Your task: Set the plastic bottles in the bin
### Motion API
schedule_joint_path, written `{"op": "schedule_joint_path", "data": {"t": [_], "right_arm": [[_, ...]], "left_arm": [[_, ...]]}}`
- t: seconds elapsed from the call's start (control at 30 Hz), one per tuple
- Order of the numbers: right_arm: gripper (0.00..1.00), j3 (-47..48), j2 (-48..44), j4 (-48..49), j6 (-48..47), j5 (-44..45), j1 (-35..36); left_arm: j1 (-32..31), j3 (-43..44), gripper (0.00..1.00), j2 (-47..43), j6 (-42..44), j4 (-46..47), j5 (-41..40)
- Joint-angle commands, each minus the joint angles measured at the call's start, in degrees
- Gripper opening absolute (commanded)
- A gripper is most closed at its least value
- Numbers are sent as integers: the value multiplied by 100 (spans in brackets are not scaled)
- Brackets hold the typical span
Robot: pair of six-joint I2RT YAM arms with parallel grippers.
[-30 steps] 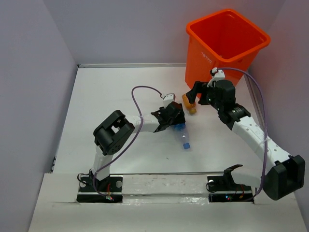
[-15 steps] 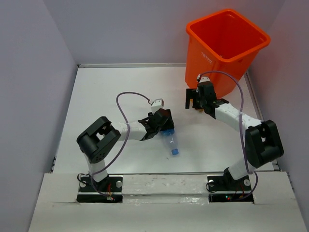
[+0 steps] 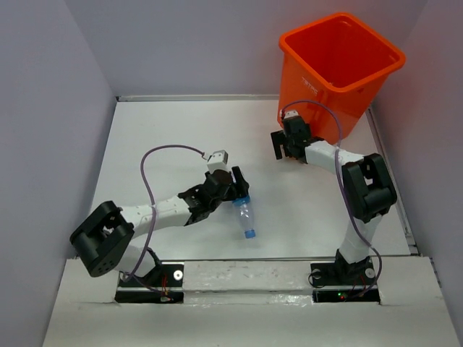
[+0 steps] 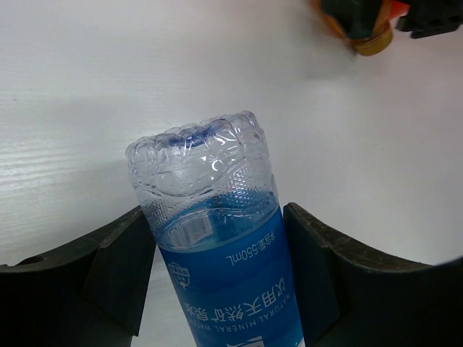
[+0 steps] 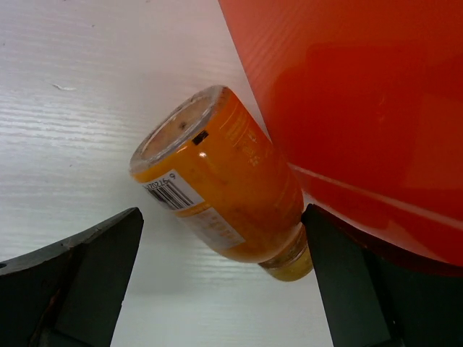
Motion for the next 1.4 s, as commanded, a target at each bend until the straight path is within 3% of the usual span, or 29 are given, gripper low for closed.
{"op": "schedule_joint_path", "data": {"t": [0.0, 0.13, 0.2, 0.23, 0.3, 0.43, 0.6, 0.67, 0.8, 0.9, 1.03, 1.2, 1.37], "right_arm": [[99, 563, 355, 14, -743, 197, 50], [91, 581, 479, -118, -559, -128, 50], [78, 493, 453, -127, -392, -181, 172], [65, 476, 426, -118, -340, -173, 173], [54, 379, 330, -83, -208, -138, 322], [48, 134, -302, 101, -110, -225, 655], [40, 36, -2006, 181, 241, -953, 858], [35, 150, -2751, 321, 346, -1437, 858], [34, 779, -3369, 725, 234, -1807, 858], [34, 1605, -3345, 849, -327, -1352, 858], [34, 2853, -2634, 1129, -1129, -158, 535], [39, 3437, -1781, 1438, -578, -338, -590], [99, 3928, -1403, 850, -269, -436, -1074]], "left_arm": [[9, -187, 63, -661, 152, -44, -203], [18, -302, 63, -1030, 135, -132, -238], [18, -302, 63, -1171, 152, -168, -273], [9, -285, 63, -1198, 170, -194, -300], [9, -214, 63, -1311, 196, -290, -353], [9, -153, 63, -1575, 240, -449, -493], [18, -188, 63, -2032, 240, -598, -686], [27, -153, 63, -2155, 240, -660, -722], [44, 14, 62, -2454, 293, -800, -774], [53, 277, 62, -2577, 389, -914, -810], [53, 795, 62, -2587, 600, -1090, -915], [62, 1692, 62, -2341, 951, -1143, -1091], [62, 3042, 58, -1666, 1416, -1021, -1275]]}}
